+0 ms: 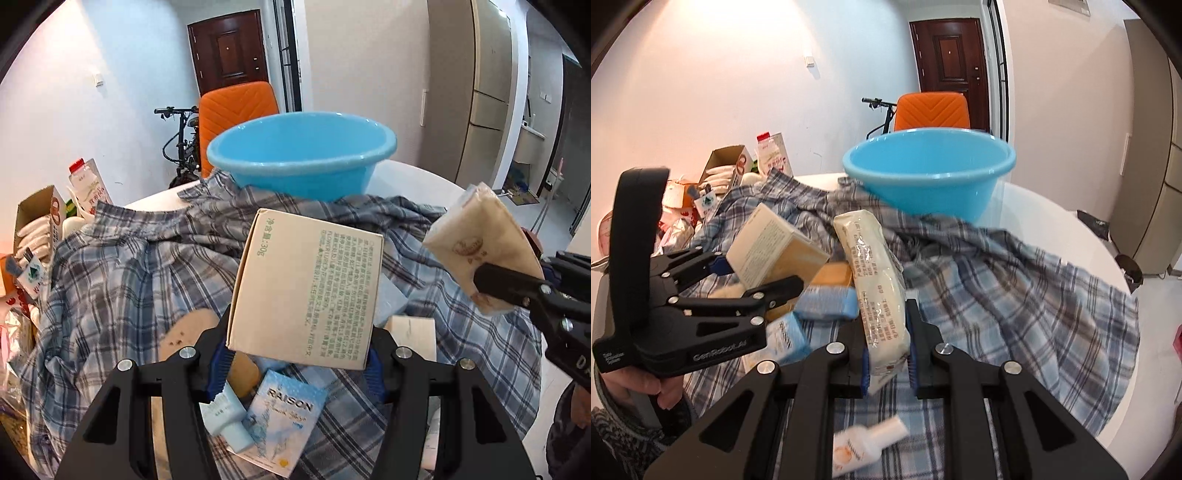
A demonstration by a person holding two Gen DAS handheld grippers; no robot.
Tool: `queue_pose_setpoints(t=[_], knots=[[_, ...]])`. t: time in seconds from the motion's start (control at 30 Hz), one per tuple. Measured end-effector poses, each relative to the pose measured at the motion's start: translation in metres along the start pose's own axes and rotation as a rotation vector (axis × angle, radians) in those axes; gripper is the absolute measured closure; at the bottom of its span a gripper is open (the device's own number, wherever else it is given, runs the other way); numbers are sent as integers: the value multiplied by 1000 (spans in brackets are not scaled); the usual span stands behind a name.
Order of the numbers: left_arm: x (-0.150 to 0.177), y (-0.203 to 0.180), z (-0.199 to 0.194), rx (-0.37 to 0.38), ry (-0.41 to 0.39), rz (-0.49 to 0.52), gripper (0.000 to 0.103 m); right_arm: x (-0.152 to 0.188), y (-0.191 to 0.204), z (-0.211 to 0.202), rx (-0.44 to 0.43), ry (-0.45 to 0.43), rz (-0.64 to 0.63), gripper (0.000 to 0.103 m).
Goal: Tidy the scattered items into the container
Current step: 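Carry the soap bar and cream box over the blue basin with both tools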
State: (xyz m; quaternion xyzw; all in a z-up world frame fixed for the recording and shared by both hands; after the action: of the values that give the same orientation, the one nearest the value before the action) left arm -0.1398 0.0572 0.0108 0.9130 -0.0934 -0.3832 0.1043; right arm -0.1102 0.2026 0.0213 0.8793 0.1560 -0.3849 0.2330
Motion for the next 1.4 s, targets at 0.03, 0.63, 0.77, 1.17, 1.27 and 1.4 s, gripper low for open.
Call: queue_pose_setpoints(t=[0.03,0.63,0.77,1.17,1.27,1.4], knots=[[-4,1,0,-3,-4,1,42,-4,-1,1,0,-2,-1,89],[-139,10,62,36,34,29,42,-136,-70,62,-45,78,33,89],[-175,9,89,21,50,24,42,-159,-95,86,-29,100,68,89],[-226,3,195,8,125,-40,42,-197,-159,147,41,33,242,89],[-226,5,207,61,150,-66,41,-202,-163,161,5,44,272,89],[-220,7,227,5,184,-41,41,-198,-174,172,76,55,279,89]])
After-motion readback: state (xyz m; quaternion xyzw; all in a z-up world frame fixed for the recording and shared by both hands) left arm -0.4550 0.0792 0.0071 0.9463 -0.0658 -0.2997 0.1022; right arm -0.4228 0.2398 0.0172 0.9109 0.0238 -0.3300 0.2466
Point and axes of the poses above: each gripper's, at about its wrist camera, not at the fingertips, and z roughly the way its jaws point, y to its left, x to its underside, the point moved 6 cm from there along z, roughly the way its jaws point, and after that the axes turned 14 degrees about -x, right-handed, at the moved point
